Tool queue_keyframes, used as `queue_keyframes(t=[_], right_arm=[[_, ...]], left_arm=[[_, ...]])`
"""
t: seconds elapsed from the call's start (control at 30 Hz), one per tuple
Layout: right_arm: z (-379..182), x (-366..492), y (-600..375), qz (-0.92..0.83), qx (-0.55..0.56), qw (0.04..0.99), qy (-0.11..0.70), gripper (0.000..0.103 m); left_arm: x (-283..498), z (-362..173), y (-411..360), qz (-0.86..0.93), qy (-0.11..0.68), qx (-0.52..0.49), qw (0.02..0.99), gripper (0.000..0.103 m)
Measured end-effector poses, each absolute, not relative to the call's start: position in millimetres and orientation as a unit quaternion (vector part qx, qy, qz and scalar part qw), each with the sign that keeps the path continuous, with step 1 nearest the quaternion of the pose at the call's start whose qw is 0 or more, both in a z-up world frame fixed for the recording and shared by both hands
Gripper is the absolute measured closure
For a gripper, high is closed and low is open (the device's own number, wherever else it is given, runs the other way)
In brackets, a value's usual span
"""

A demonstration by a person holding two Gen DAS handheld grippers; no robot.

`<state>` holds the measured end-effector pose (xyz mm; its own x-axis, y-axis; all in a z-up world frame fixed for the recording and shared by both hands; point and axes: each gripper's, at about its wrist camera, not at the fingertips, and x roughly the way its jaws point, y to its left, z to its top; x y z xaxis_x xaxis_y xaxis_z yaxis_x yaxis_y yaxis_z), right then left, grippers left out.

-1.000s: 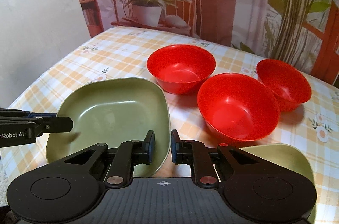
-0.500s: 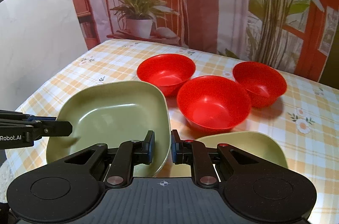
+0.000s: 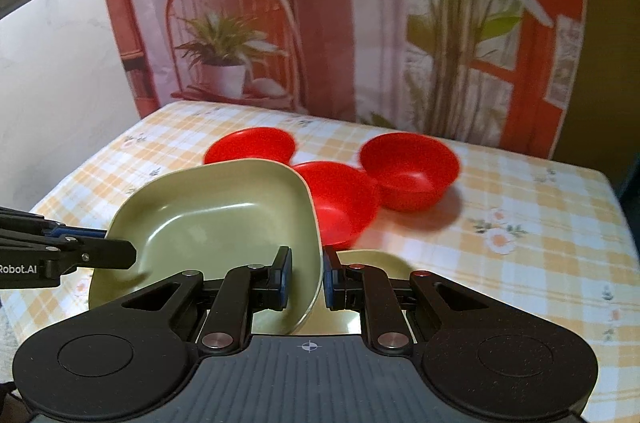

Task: Organize plates and bowls
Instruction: 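Lift the second green plate with both grippers and carry it over the stack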

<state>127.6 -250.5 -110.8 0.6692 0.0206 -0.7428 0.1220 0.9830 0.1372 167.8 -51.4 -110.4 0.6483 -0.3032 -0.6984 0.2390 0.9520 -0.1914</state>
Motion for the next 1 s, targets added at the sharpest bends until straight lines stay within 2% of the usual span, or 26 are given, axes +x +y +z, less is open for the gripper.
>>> queue_keyframes(t=[0.4,1.0], right_arm=[[-122.9,95.9,-296.3,-0.068,0.082,0.9,0.422,0.088],[-156.1,89.0,-298.9,-0.073,0.09,0.892,0.436,0.088]], left_arm=[[170.0,-127.4,-104.2,-0.204,0.41,-0.011,0.889,0.083],[177.1,-151.8,-116.3,-0.208,0.437,0.02,0.875,0.082]])
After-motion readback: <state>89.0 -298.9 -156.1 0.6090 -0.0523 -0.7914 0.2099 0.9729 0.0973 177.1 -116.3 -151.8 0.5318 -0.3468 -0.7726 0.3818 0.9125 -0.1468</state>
